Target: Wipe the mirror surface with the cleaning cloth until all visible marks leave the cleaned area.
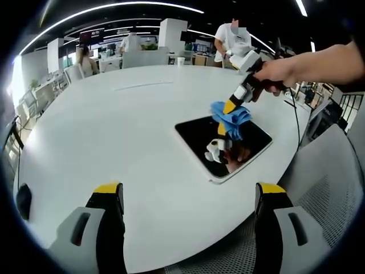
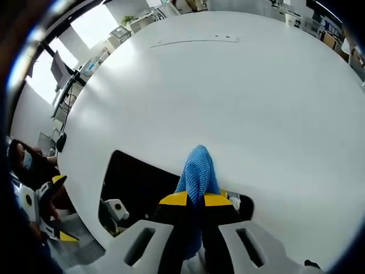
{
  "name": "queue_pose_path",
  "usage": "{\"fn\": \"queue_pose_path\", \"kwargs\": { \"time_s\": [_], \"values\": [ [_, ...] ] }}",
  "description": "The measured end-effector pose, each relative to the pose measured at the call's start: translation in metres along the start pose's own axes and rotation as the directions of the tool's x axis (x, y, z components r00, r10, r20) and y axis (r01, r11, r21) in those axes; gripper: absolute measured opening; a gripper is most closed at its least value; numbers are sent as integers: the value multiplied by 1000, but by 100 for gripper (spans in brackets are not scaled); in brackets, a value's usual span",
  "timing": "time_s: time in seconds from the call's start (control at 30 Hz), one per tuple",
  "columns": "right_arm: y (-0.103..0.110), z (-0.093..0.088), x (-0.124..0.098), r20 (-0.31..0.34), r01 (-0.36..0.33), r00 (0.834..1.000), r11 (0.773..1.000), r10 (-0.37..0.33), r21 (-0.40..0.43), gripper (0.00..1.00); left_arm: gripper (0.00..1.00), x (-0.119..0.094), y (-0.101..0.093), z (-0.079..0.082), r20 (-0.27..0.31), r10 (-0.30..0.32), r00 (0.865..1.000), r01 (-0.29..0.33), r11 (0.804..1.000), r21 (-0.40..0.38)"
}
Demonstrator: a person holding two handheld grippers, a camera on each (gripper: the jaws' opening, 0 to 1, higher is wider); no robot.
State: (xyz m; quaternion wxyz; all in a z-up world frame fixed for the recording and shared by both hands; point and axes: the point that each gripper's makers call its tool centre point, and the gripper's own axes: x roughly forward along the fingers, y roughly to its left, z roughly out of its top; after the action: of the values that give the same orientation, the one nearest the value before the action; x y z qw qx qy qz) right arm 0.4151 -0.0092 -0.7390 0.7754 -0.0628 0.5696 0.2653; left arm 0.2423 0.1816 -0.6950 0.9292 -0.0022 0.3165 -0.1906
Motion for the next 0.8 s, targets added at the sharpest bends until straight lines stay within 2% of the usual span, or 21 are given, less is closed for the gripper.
{"fn": "queue_pose_path", "kwargs": {
  "time_s": [0.3, 0.67, 0.8],
  "values": [
    [-9, -2, -3, 0, 12, 1000, 1000, -12, 15, 2, 94, 0, 0, 0, 4, 0, 1000, 0, 1000, 0],
    [-10, -3, -3, 13, 26, 1000, 1000, -26, 18, 2, 94, -1, 1, 2, 11, 3, 1000, -3, 1000, 4],
    [-7, -8, -5, 11, 37, 999, 999, -37, 8, 2, 95, -1, 0, 2, 13, 3, 1000, -3, 1000, 9]
  ]
}}
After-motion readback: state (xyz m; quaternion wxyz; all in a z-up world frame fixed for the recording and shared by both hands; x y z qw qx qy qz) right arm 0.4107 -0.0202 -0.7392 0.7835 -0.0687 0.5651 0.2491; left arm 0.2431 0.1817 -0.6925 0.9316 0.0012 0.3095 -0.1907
